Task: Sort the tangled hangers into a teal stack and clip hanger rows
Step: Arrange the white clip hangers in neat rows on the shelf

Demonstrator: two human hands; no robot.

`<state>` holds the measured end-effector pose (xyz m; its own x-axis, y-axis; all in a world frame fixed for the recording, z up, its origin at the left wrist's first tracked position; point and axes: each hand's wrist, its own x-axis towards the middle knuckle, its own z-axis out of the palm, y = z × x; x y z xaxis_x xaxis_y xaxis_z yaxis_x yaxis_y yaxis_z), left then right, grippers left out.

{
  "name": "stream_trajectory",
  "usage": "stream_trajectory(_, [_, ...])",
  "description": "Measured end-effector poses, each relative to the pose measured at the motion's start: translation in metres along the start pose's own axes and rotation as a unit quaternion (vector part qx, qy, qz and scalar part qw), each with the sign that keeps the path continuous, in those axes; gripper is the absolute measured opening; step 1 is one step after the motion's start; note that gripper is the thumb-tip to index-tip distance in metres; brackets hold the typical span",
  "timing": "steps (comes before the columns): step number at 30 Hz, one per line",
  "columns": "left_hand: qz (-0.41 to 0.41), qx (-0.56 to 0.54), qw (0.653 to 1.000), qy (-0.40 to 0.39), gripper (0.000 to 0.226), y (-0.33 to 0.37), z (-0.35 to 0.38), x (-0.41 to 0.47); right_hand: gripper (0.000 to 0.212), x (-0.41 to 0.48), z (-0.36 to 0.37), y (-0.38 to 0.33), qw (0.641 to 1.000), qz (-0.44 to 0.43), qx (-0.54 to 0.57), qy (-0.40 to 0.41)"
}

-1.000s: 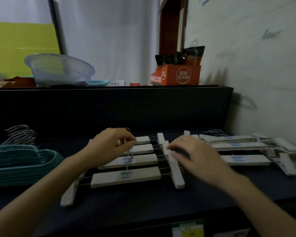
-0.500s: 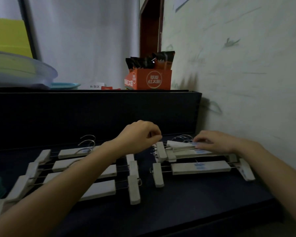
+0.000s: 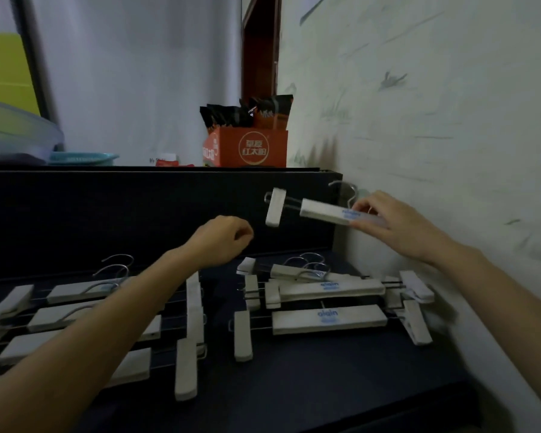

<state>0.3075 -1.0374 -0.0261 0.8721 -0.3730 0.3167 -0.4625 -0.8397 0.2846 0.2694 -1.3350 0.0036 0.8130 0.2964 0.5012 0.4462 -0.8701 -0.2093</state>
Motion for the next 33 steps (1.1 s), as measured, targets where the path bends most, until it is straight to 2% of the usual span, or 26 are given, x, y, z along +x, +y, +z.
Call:
stream_trajectory(3, [0.059, -0.005, 0.993, -0.107, 0.032, 0.014, 0.02, 0.008, 0.024, 0.002, -0.012, -0.002, 0.999, -0.007, 0.014, 0.052])
stream_trajectory(6, [0.094, -0.018, 0.974, -0.207, 0.041, 0.028, 0.038, 0.015, 0.022, 0.001, -0.016, -0.003, 0.998, -0.013, 0.026, 0.063])
stream_trajectory(11, [0.099, -0.028, 0.968, -0.231, 0.034, 0.033, 0.051, 0.027, 0.019, -0.005, -0.019, -0.003, 0.998, -0.014, 0.022, 0.065])
stream_trajectory(16, [0.105, -0.021, 0.976, -0.188, 0.032, 0.026, 0.054, 0.03, 0.038, -0.01, -0.023, -0.001, 0.997, 0.004, 0.037, 0.064])
stream_trajectory(26, [0.097, 0.041, 0.993, -0.047, 0.04, 0.02, 0.042, 0.029, 0.032, -0.01, -0.023, -0.003, 0.996, 0.005, 0.059, 0.063])
stream_trajectory(31, [0.088, 0.078, 0.991, 0.064, 0.038, 0.011, 0.035, 0.026, 0.022, -0.009, -0.022, -0.004, 0.996, 0.003, 0.064, 0.062])
stream_trajectory(33, [0.075, 0.071, 0.99, 0.093, 0.039, 0.008, 0.03, 0.025, 0.026, -0.009, -0.021, -0.006, 0.996, 0.004, 0.064, 0.064])
